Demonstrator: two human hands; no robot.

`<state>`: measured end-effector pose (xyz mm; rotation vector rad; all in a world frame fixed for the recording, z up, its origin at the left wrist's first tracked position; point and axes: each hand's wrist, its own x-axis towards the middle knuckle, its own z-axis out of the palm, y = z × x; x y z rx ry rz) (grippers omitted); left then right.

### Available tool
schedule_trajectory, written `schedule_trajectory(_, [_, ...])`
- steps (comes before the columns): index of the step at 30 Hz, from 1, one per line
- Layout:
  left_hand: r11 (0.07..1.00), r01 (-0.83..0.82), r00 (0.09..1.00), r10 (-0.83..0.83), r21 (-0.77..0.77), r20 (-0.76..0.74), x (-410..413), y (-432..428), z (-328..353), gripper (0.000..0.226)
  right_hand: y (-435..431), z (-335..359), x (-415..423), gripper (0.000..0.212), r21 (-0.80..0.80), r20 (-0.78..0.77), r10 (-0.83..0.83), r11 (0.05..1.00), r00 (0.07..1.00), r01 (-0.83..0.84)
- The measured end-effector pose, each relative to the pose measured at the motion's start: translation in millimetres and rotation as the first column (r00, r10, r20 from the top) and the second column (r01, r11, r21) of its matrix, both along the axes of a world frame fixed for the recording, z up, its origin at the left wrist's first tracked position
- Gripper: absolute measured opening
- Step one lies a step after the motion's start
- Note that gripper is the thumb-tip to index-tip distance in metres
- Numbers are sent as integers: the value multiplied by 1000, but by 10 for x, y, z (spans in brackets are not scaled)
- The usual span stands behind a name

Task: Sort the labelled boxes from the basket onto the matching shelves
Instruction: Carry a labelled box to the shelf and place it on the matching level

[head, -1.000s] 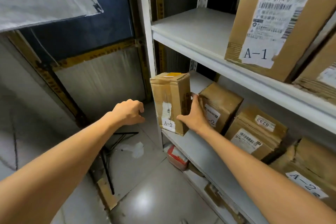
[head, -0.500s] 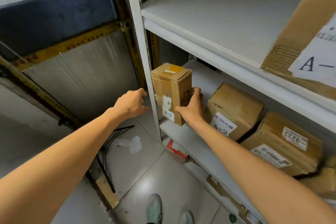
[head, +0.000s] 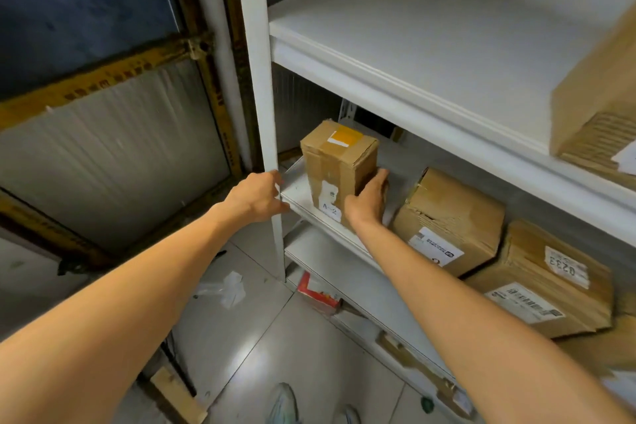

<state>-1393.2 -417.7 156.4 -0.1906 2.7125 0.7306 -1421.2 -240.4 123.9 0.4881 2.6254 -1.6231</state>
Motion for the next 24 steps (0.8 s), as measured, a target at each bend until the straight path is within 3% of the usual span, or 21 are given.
schedule_trajectory(5, [999, 30, 1000, -29, 21, -6, -3, -82, -68, 52, 22, -165, 4, 72, 20, 78, -121, 993, 990, 120])
schedule_trajectory(11, [999, 41, 999, -42, 16, 14, 55, -171, -96, 49, 36, -179, 84, 75, 47, 156, -81, 996, 984, 75])
schedule_trajectory(15, [997, 70, 998, -70, -19, 8, 90, -153, -62, 43, 75, -157, 213, 72, 154, 259, 42, 984, 965, -85])
schedule_trajectory(19, [995, 72, 997, -72, -68, 8, 151, -113, 21, 41, 221, -125, 385, 70, 335, 377, 195, 883, 906, -329])
schedule_trajectory(24, [995, 58, 998, -58, -79, 9, 216, 137, 202, 40, 442, 121, 484, 50, 355, 276, 464, 764, 841, -538])
